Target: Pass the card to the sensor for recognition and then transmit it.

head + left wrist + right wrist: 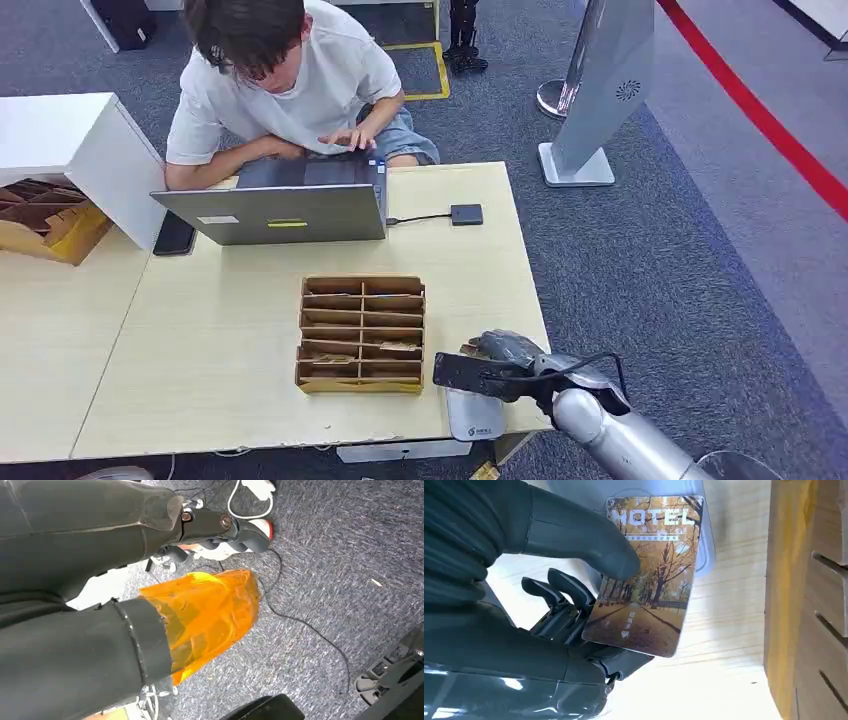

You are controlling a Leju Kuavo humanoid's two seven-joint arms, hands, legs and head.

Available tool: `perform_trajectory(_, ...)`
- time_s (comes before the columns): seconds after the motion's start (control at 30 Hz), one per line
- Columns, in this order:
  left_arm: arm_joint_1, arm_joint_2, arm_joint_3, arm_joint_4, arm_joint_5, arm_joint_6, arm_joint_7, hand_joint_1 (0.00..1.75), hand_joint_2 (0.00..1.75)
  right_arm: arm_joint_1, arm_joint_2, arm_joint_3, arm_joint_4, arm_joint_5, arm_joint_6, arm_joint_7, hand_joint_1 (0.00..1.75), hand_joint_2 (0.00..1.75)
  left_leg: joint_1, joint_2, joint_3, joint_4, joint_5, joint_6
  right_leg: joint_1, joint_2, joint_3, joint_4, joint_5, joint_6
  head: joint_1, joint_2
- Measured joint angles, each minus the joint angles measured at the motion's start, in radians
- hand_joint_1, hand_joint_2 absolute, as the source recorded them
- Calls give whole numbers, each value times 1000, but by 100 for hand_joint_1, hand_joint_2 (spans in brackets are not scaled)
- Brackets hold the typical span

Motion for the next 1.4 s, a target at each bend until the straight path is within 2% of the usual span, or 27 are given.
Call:
perform_trajectory(0.47, 0, -2, 0, 0, 0, 1, 5, 0, 0, -2, 33, 10, 13, 50, -11, 2, 175, 175, 0, 0, 0, 0, 0, 0, 0, 0, 0, 0, 0, 0, 0, 0)
perform_trajectory(0.97, 0, -2, 0, 0, 0, 1, 5, 0, 0, -2, 44, 11, 14, 64, -15, 2, 175, 175, 0, 0, 0, 0, 0, 0, 0, 0, 0, 0, 0, 0, 0, 0)
perform_trajectory(1.4, 0, -2, 0, 0, 0, 2, 5, 0, 0, -2, 67, 5, 14, 134, -57, 3, 175, 175, 0, 0, 0, 0, 0, 0, 0, 0, 0, 0, 0, 0, 0, 0)
